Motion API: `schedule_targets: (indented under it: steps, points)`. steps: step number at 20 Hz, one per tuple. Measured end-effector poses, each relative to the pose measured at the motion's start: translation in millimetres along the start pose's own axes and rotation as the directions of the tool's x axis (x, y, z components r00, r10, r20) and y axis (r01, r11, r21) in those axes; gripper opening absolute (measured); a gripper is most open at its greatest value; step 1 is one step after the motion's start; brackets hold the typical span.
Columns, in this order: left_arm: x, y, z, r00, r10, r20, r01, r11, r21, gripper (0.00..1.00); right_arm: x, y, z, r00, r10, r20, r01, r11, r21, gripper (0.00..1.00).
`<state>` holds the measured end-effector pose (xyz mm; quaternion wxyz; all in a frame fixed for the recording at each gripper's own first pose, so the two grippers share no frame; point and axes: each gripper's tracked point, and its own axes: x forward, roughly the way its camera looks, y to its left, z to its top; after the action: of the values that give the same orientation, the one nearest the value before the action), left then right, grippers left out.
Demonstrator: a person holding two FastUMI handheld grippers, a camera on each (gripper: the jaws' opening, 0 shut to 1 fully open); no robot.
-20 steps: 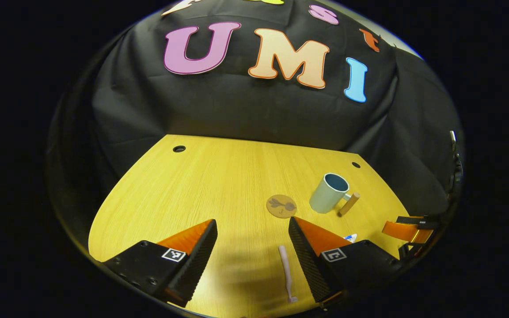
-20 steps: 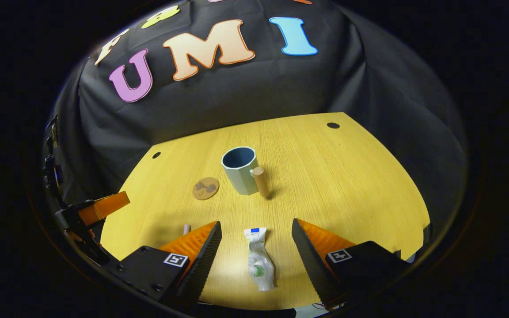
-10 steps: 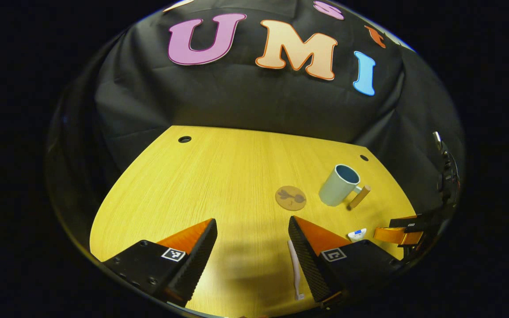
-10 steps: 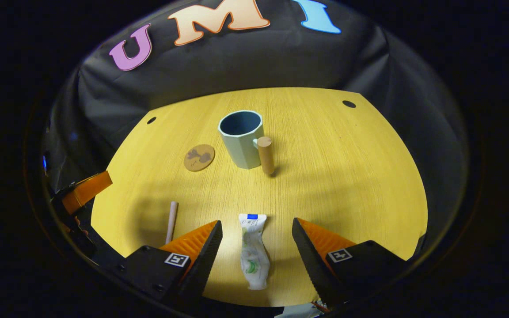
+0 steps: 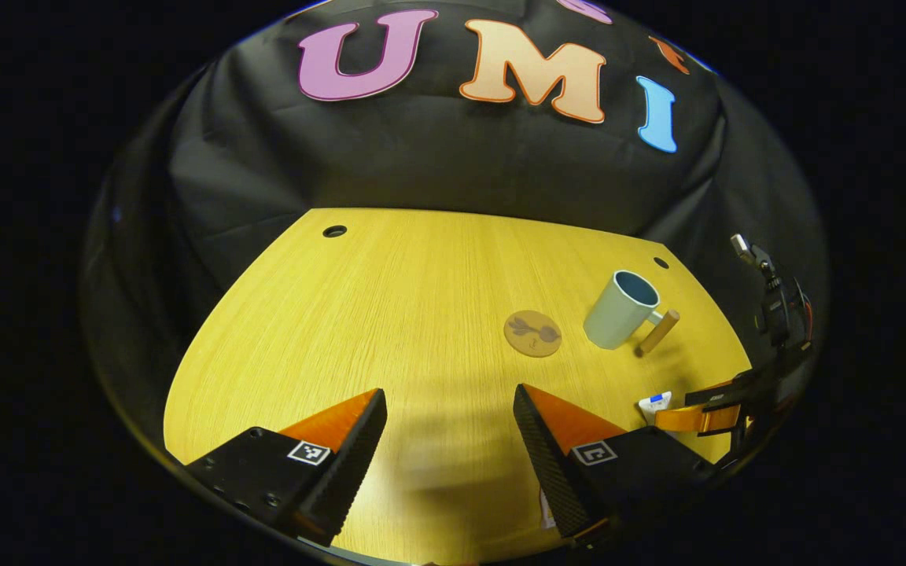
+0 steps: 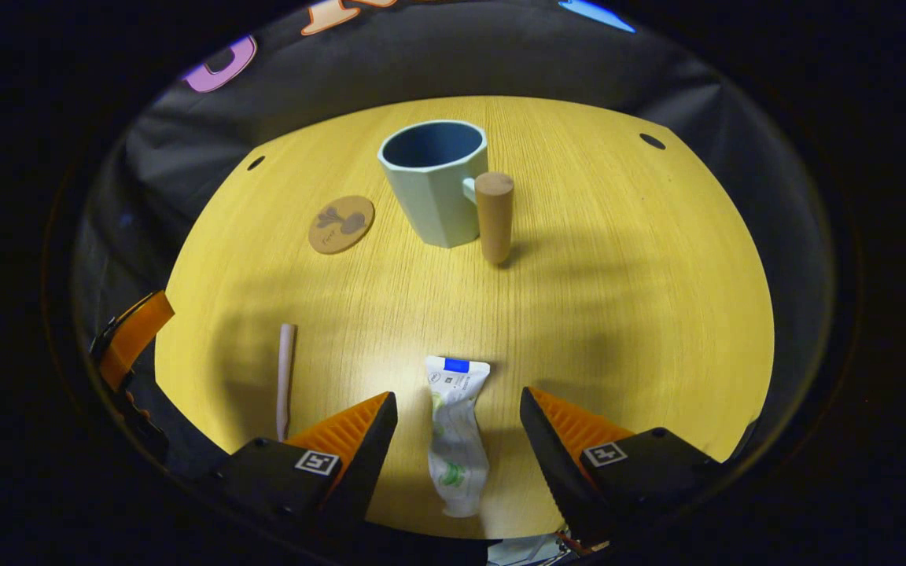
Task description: Put the toothbrush and toothpaste on the desktop into the cup, then pick up the cup and place it on the coaster on the desktop.
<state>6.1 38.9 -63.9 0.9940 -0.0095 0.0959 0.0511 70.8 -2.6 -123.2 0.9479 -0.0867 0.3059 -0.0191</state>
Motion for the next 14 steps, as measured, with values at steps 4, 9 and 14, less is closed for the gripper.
schedule_targets:
  steps: [4,9,14]
  points:
    - [4.2,4.1,-4.6,1.000,0.013,-0.022,-0.013,1.000,-0.011,0.95,10.8,-0.1,-10.2,0.997,-0.026,-0.069,0.025,1.000,-0.015,0.83]
    - [9.5,7.9,-10.2,0.998,0.022,-0.054,-0.022,1.000,-0.007,0.95,20.2,-0.3,-9.5,0.994,-0.045,-0.097,0.046,0.999,0.012,0.82]
    - [16.4,11.3,-11.8,0.997,0.021,-0.075,-0.021,1.000,-0.003,0.95,25.6,-0.8,-13.0,0.990,-0.063,-0.129,0.066,0.998,0.021,0.48]
